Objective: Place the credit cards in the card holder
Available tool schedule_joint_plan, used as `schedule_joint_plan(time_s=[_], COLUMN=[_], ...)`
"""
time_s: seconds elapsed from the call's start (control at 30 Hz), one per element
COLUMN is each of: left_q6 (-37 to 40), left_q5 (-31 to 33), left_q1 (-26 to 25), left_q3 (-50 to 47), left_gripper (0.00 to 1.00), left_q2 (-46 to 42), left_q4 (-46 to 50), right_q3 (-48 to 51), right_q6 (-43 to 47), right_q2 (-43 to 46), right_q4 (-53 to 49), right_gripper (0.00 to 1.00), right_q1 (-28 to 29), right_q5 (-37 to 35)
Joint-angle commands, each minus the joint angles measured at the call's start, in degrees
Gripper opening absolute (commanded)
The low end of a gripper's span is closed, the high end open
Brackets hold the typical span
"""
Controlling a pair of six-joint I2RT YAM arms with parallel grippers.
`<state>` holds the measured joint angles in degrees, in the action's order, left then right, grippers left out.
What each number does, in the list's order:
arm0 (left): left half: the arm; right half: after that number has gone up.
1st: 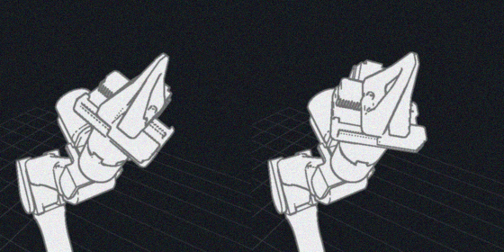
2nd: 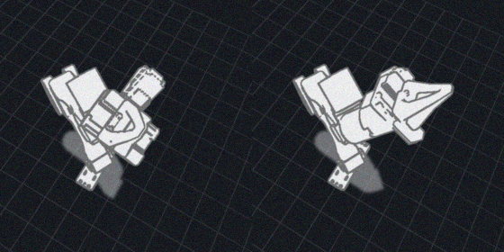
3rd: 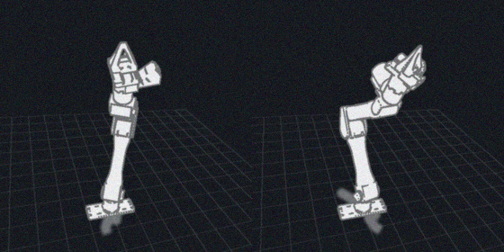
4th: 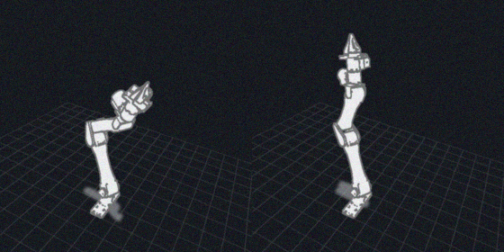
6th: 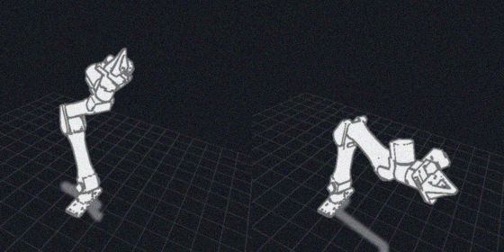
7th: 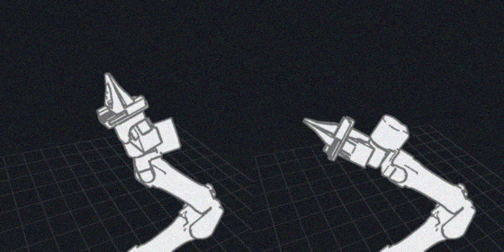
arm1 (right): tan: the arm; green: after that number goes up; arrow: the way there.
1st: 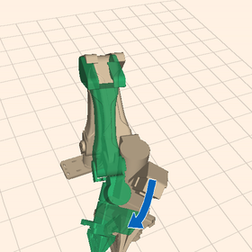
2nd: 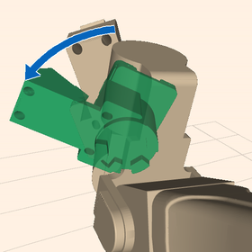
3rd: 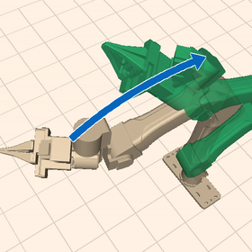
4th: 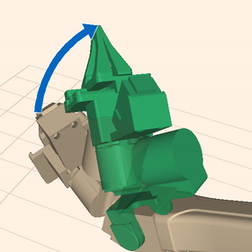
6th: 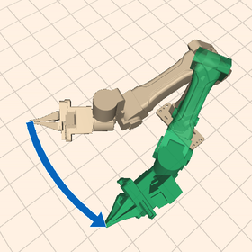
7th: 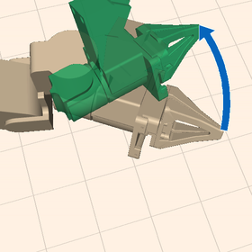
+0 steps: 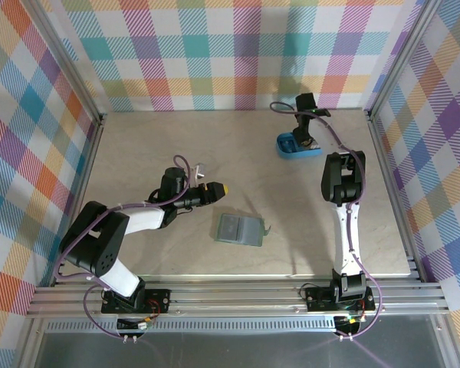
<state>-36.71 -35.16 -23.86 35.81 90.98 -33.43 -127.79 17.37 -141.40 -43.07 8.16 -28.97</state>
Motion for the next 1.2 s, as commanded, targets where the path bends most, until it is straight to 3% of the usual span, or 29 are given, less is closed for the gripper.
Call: schedule_joint_plan(time_s=[0.0, 0.53, 0.73, 1.03, 1.17], left_q6=[-1.05, -2.74, -3.10, -3.79, -3.97], left_q5=[-1.49, -1.75, -1.76, -1.93, -1.85], left_q1=[0.81, 0.83, 0.82, 0.74, 0.74], left_q3=[-0.39, 0.12, 0.22, 0.13, 0.05], left_gripper=[0.55, 0.53, 0.53, 0.52, 0.52], left_q2=[1.14, 2.48, 2.84, 3.48, 3.73], left_q4=[-2.83, -4.80, -4.98, -5.92, -6.11], right_q3=[0.69, 0.63, 0.35, 0.34, 0.26], right_q6=[-0.93, -1.37, -1.70, -1.90, -2.66], right_q2=[3.66, 5.79, 5.61, 5.88, 6.04], right_q4=[0.26, -0.13, -0.95, -1.29, -1.89], right_gripper=[0.75, 0.63, 0.48, 0.43, 0.50], right_q1=[-0.50, -0.43, -0.43, -0.43, -0.43], right_q5=[-1.26, -0.65, 0.48, 0.48, 1.24])
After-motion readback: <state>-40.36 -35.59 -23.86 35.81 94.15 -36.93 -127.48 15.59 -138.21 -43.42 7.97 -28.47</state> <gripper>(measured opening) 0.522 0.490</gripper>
